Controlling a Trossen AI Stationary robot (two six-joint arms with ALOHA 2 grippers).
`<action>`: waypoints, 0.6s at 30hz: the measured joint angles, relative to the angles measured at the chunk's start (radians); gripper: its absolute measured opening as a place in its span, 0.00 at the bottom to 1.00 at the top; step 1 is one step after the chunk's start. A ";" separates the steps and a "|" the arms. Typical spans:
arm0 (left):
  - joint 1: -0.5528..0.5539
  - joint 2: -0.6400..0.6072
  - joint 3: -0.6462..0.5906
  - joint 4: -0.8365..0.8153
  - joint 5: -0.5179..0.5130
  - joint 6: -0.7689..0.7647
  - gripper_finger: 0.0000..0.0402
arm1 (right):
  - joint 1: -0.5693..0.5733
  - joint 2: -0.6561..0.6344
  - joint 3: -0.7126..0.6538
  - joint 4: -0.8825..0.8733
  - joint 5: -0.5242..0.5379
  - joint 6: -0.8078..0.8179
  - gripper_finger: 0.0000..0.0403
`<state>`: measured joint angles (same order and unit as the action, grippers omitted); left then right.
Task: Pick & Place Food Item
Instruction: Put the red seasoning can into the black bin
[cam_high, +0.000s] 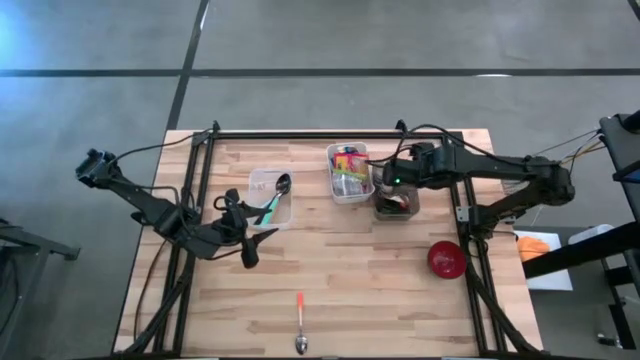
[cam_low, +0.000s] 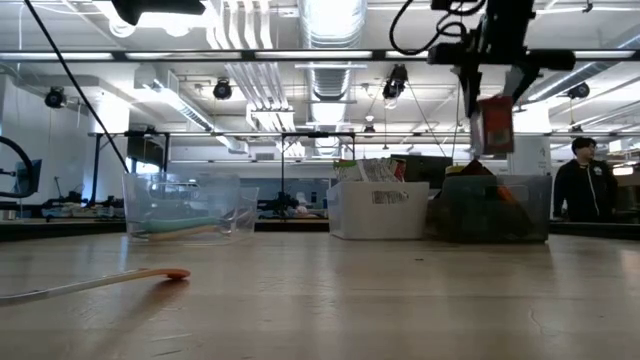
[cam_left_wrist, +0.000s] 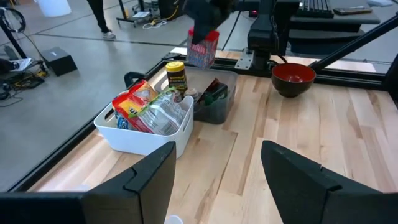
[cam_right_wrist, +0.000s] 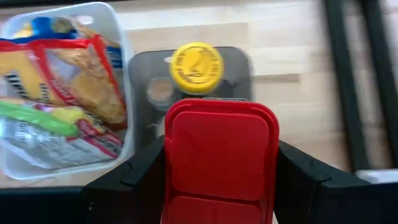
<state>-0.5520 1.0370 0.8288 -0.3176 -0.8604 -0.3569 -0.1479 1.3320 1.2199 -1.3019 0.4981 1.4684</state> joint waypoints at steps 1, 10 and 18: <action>0.000 0.000 0.000 -0.001 0.000 0.000 0.59 | -0.009 -0.009 -0.029 0.043 -0.002 -0.012 0.52; 0.000 0.000 -0.001 -0.024 0.000 -0.011 0.59 | -0.040 -0.037 -0.180 0.131 -0.037 -0.035 0.52; 0.000 0.000 -0.001 -0.025 0.000 -0.011 0.59 | -0.040 -0.037 -0.236 0.167 -0.053 -0.036 0.52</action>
<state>-0.5518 1.0370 0.8280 -0.3424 -0.8601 -0.3682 -0.1883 1.2953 0.9835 -1.1353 0.4455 1.4324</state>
